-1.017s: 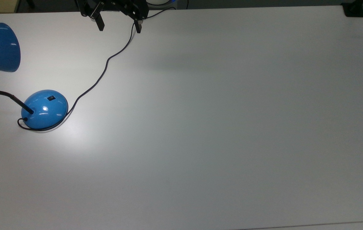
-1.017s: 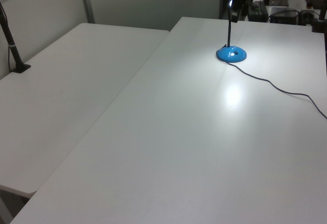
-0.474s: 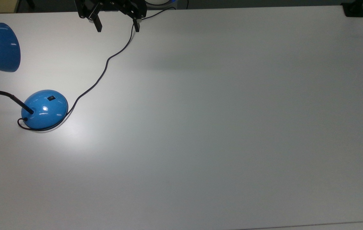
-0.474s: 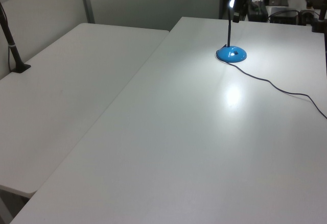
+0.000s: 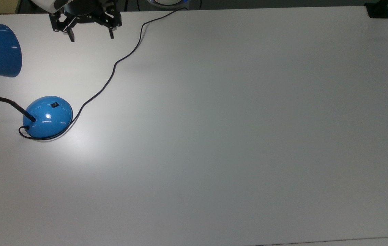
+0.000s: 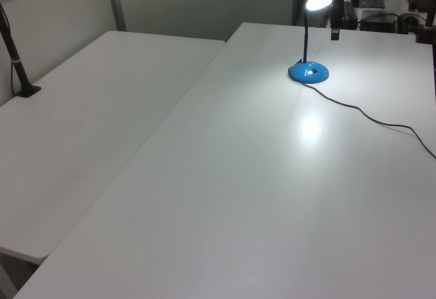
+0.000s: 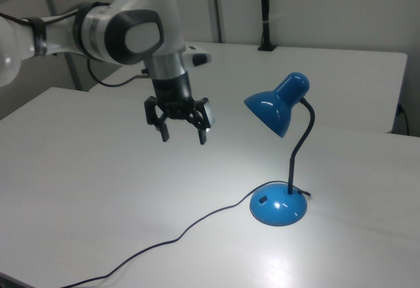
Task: Turn off the lamp
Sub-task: 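Move the gripper over the blue lamp base toward its switch, then lower the gripper and press the switch on the blue lamp base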
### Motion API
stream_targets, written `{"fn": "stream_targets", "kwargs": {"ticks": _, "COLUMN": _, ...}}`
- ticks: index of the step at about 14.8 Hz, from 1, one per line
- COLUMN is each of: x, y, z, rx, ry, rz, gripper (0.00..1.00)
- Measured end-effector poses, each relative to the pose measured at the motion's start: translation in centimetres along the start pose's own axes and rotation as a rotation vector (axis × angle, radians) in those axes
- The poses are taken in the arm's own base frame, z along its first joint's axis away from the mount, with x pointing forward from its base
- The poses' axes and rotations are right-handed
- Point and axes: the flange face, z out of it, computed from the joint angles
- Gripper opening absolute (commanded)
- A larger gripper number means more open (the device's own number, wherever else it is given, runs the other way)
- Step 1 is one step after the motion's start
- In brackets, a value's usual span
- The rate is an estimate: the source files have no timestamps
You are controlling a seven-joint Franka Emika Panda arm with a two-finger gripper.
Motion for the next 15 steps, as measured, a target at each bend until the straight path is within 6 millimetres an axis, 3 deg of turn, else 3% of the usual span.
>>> {"fn": "stream_targets", "kwargs": {"ticks": 3, "x": -0.7, "y": 3.5, "z": 2.3, "rx": -0.018, "ry": 0.033, "rz": 0.049, "gripper": 0.19}}
{"fn": "stream_targets", "kwargs": {"ticks": 4, "x": -0.8, "y": 4.4, "z": 3.4, "rx": -0.033, "ry": 0.065, "rz": 0.062, "gripper": 0.06}}
{"fn": "stream_targets", "kwargs": {"ticks": 5, "x": -0.8, "y": 5.1, "z": 4.7, "rx": -0.054, "ry": 0.11, "rz": 0.073, "gripper": 0.0}}
{"fn": "stream_targets", "kwargs": {"ticks": 12, "x": 0.4, "y": 8.3, "z": 15.3, "rx": -0.152, "ry": 0.28, "rz": 0.108, "gripper": 0.0}}
{"fn": "stream_targets", "kwargs": {"ticks": 15, "x": 0.8, "y": 9.5, "z": 17.5, "rx": -0.185, "ry": 0.315, "rz": 0.101, "gripper": 0.0}}
